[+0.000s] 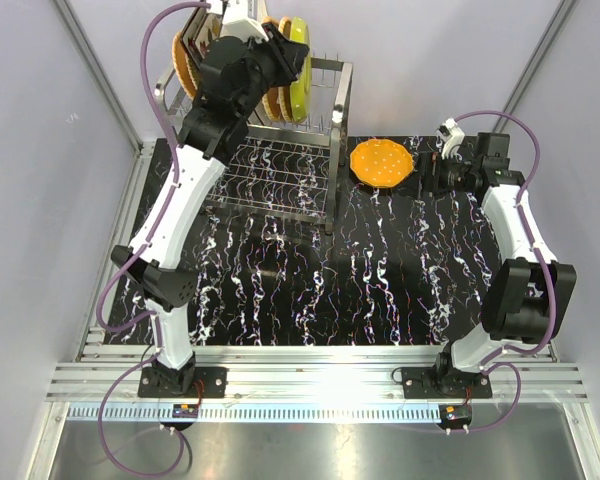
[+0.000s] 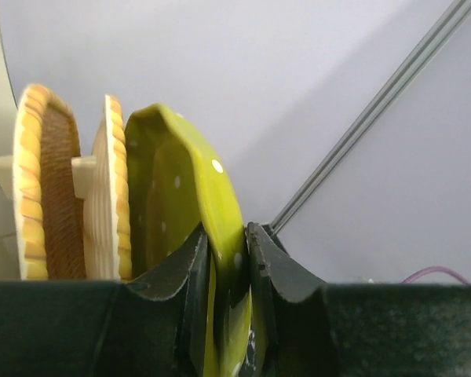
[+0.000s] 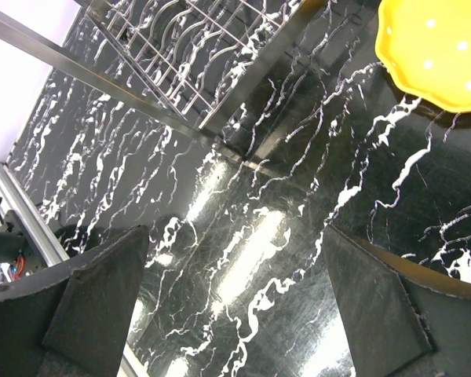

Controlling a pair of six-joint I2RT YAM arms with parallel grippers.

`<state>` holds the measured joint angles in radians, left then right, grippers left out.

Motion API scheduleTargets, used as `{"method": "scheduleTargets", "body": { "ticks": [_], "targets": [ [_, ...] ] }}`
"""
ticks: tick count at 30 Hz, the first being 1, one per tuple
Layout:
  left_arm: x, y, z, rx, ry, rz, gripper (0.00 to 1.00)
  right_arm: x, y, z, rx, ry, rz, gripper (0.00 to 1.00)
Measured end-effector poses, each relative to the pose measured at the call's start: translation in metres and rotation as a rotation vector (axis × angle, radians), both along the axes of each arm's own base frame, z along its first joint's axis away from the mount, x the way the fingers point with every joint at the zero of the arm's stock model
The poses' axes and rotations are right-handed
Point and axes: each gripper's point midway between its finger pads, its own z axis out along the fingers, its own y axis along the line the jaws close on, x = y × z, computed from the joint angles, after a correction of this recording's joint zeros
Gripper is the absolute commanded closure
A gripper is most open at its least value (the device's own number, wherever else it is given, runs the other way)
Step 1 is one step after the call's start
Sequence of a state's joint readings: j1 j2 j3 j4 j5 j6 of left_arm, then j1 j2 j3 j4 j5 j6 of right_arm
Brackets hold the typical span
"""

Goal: Unload the plates from the dish rack
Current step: Grab a plate with the left arm, then pass the plate from the left arm to the right

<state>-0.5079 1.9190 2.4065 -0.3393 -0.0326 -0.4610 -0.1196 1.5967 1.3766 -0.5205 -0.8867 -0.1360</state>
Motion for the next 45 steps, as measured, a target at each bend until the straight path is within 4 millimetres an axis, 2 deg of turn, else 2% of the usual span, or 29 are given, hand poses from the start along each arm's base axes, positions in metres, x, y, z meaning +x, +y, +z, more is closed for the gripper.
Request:
{"method": "scheduleTargets", "body": {
  "ticks": [6, 13, 21, 28, 45],
  "targets": [
    [0.002, 0.012, 0.014, -0.085, 0.004, 0.026, 1.00, 0.000, 0.003, 0.010, 0.019, -0.016, 0.015, 0.00],
    [0.007, 0.021, 0.016, -0.177, 0.045, 0.031, 1.00, -0.001, 0.005, 0.013, 0.032, -0.018, 0.026, 0.00],
    [0.009, 0.029, 0.033, -0.297, 0.041, 0.020, 1.00, -0.003, 0.006, 0.016, 0.040, -0.020, 0.030, 0.00],
    [0.008, 0.030, 0.044, -0.371, 0.036, -0.001, 1.00, -0.003, 0.007, 0.017, 0.045, -0.017, 0.027, 0.00],
    [0.003, 0.032, 0.056, -0.463, 0.046, -0.033, 1.00, -0.007, 0.010, 0.023, 0.069, -0.017, 0.041, 0.00]
  ]
}}
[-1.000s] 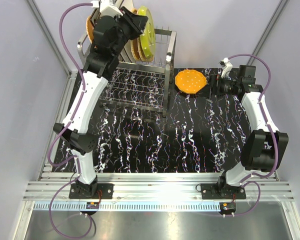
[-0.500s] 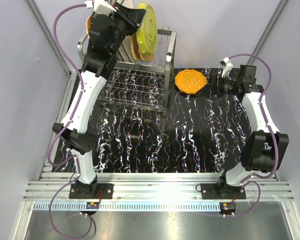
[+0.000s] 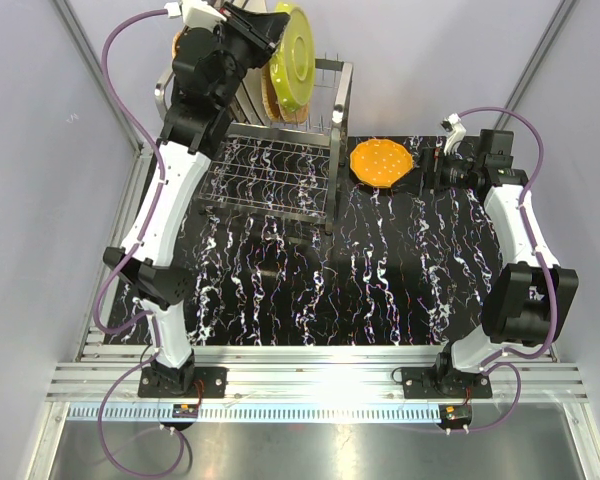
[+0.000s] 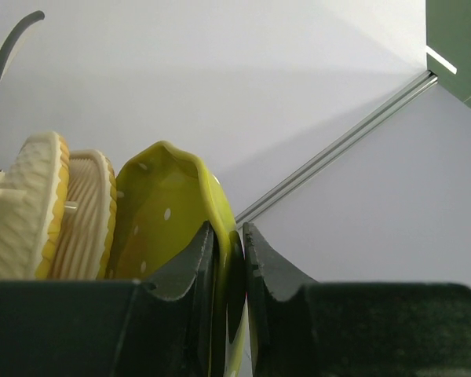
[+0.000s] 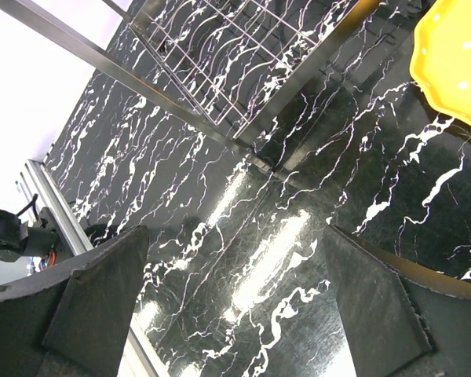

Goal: Unload the plates from the dish rack
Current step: Pass the plate from the left arm to the right

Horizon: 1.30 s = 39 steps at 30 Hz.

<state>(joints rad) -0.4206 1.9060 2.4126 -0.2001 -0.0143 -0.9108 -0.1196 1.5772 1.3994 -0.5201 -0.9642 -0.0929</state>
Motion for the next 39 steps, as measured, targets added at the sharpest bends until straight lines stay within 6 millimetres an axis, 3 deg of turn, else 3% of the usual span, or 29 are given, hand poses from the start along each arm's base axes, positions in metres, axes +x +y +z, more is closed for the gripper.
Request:
{"method": "scheduleTargets", "body": {
  "ticks": [18, 39],
  "targets": [
    [-0.021, 0.002, 0.027, -0.094, -0.029, -0.057, 1.00, -0.002, 0.010, 0.016, 0.023, -0.023, 0.029, 0.00],
    [-0.057, 0.001, 0.038, -0.146, -0.032, -0.152, 1.00, -0.022, 0.054, 0.079, 0.113, -0.126, 0.151, 0.00]
  ]
}}
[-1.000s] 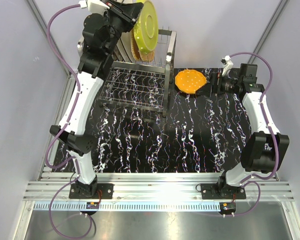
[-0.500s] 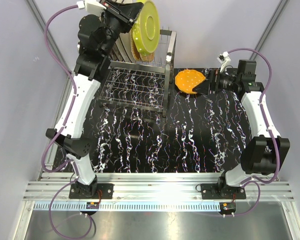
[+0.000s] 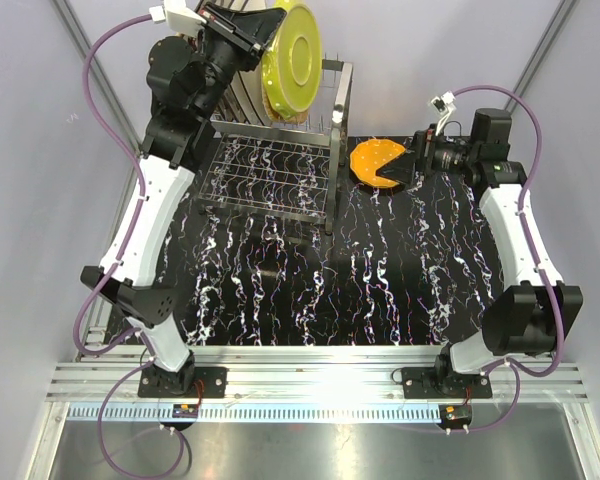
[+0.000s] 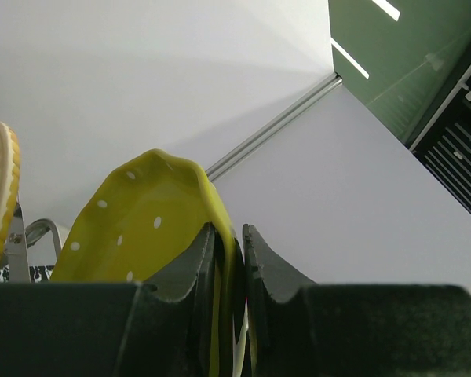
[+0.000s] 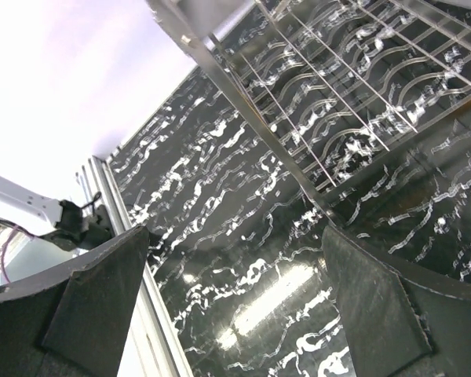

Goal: Unload the plates from the dish rack
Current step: Pass the plate from the left arm to the right

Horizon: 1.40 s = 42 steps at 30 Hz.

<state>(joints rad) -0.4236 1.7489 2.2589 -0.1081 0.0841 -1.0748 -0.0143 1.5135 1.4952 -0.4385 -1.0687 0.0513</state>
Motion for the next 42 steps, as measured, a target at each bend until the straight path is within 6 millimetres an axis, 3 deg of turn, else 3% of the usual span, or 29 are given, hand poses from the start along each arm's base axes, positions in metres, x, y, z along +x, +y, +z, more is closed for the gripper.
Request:
{"method": "scheduleTargets", "body": {
  "ticks": [11, 17, 26, 35, 42],
  "targets": [
    [-0.015, -0.007, -0.006, 0.004, 0.019, -0.058, 1.00, -0.019, 0.033, 0.038, 0.073, -0.086, 0.104, 0.00],
    [-0.039, -0.002, -0.001, 0.001, 0.010, -0.089, 1.00, -0.024, 0.038, 0.055, 0.100, -0.135, 0.126, 0.00],
    [-0.078, 0.006, 0.008, -0.015, -0.014, -0.150, 1.00, -0.035, 0.051, 0.066, 0.122, -0.161, 0.162, 0.00],
    [-0.109, 0.006, -0.009, -0.001, 0.018, -0.228, 1.00, -0.057, 0.054, 0.086, 0.137, -0.245, 0.201, 0.00],
    [-0.132, 0.006, -0.022, 0.019, 0.035, -0.290, 1.00, -0.084, 0.068, 0.088, 0.143, -0.271, 0.270, 0.00]
  ]
}}
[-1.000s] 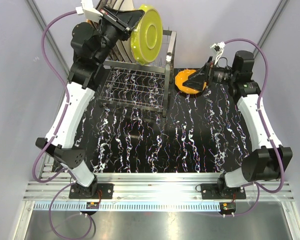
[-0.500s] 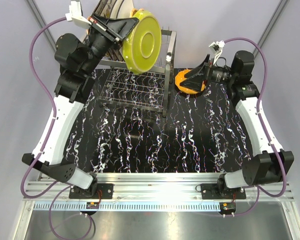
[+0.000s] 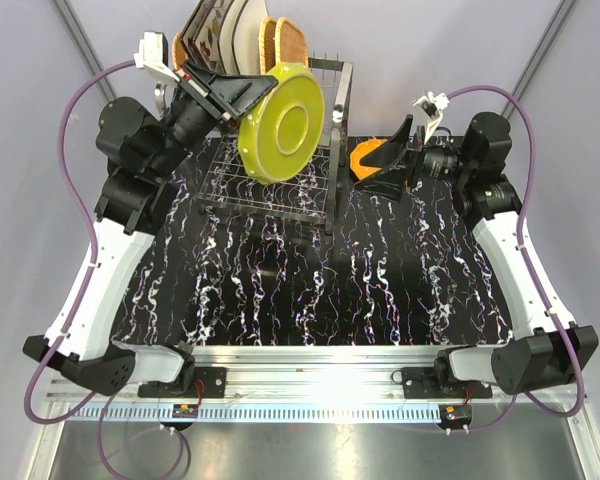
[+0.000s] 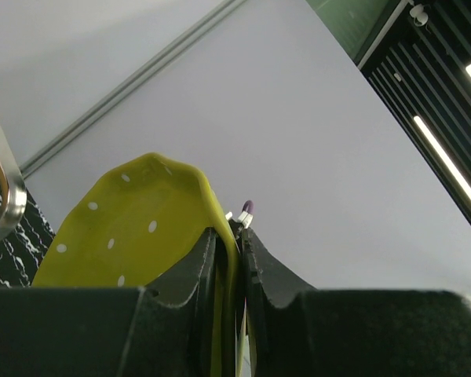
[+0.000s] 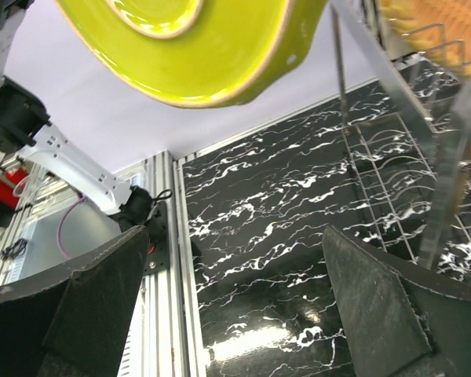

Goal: Unload the plates from the dish rack
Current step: Pass the plate from the left arm to the right

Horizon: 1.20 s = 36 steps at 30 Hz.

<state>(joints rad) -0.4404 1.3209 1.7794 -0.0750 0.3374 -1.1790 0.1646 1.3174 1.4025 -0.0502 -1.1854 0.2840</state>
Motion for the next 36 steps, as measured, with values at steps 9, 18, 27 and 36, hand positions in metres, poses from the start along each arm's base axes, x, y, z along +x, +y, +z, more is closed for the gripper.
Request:
{"method": "scheduleTargets", "body": {
  "ticks": [9, 18, 27, 36],
  "targets": [
    [-0.029, 0.001, -0.019, 0.028, 0.011, -0.065, 1.00, -0.018, 0.005, -0.005, -0.005, -0.015, 0.038, 0.00],
    [-0.042, -0.006, -0.050, 0.064, 0.055, -0.131, 1.00, -0.037, 0.012, -0.013, -0.014, -0.042, 0.088, 0.00],
    [-0.052, -0.014, -0.095, 0.121, 0.119, -0.208, 1.00, -0.049, 0.016, -0.039, -0.044, -0.047, 0.144, 0.00],
    [-0.062, -0.022, -0.142, 0.169, 0.182, -0.289, 1.00, -0.054, 0.019, -0.065, -0.073, -0.084, 0.187, 0.00]
  ]
}}
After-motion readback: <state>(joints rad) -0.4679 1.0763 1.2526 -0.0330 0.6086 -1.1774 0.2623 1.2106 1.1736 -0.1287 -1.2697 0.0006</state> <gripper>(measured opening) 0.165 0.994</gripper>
